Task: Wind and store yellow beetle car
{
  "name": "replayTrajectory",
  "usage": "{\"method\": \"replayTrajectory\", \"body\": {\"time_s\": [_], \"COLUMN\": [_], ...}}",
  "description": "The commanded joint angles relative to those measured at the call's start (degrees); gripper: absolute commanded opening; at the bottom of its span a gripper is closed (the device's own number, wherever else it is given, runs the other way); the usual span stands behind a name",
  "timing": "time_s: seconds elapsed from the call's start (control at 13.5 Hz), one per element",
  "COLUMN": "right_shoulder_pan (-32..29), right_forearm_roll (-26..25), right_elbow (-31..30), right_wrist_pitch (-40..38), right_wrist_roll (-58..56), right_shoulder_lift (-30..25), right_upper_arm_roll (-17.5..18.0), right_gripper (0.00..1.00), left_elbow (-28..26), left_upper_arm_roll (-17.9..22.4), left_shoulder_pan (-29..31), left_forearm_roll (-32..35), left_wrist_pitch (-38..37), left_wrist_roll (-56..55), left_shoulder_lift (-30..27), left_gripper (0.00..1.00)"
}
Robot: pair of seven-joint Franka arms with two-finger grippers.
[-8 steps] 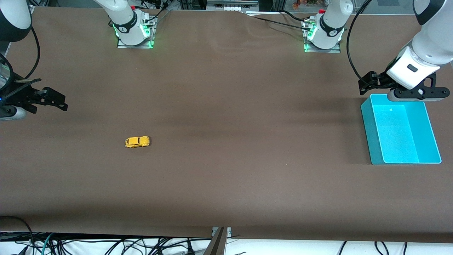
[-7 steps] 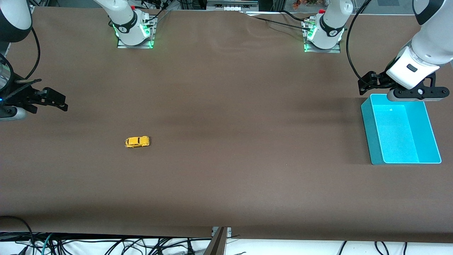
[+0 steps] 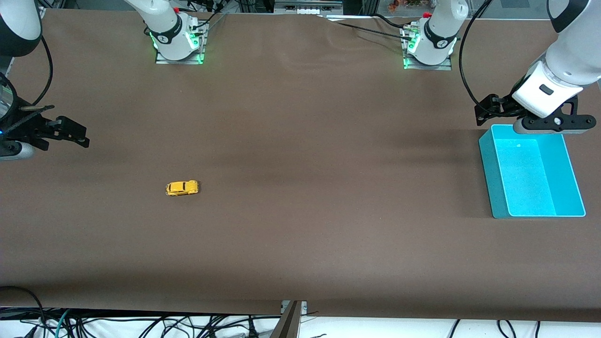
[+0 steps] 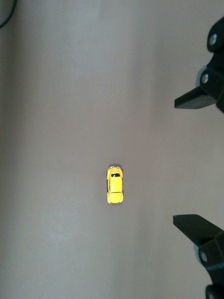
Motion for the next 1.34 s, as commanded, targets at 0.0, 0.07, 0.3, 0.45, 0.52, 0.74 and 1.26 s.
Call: {"method": "replayTrajectory", "body": {"time_s": [0.0,0.07,0.3,0.45,0.52,0.74,1.26], "right_shoulder_pan": [-0.77,-0.85,-0.77,-0.86,-0.86,-0.86,-0.06], "right_forearm_roll": [-0.73,-0.64,-0.64,-0.64,-0.64,-0.73,-0.82], "right_elbow": [-0.21,-0.21,-0.21,-0.21,-0.21,-0.21,-0.56], "right_wrist_pitch": [-0.6,-0.51,-0.51,-0.51,-0.51,-0.51,-3.41], "right_wrist_roll": [0.81,0.72,0.55,0.55,0.46,0.37,0.37], "right_shoulder_lift": [-0.46,-0.46,-0.46,-0.46,-0.46,-0.29,2.61], "right_upper_arm_roll": [0.97,0.97,0.97,0.97,0.97,0.97,1.06], "right_gripper": [1.0,1.0,1.0,1.0,1.0,1.0,1.0], "left_elbow": [1.67,1.67,1.67,1.67,1.67,1.67,2.81], "left_upper_arm_roll": [-0.19,-0.19,-0.19,-0.28,-0.28,-0.28,-0.98], "left_shoulder_pan": [0.04,0.04,0.04,0.04,0.04,0.04,-0.05], "left_forearm_roll": [-0.97,-0.89,-0.89,-0.89,-0.89,-0.97,-0.89], "left_wrist_pitch": [-1.33,-1.33,-2.12,-2.21,-2.47,-2.73,-2.82], "left_wrist_roll": [-0.71,-0.71,-0.62,-0.71,-0.62,-0.62,-0.71], "left_shoulder_lift": [0.59,0.59,0.59,0.59,0.5,0.5,0.76], "left_gripper": [1.0,1.0,1.0,1.0,1.0,1.0,1.0]}}
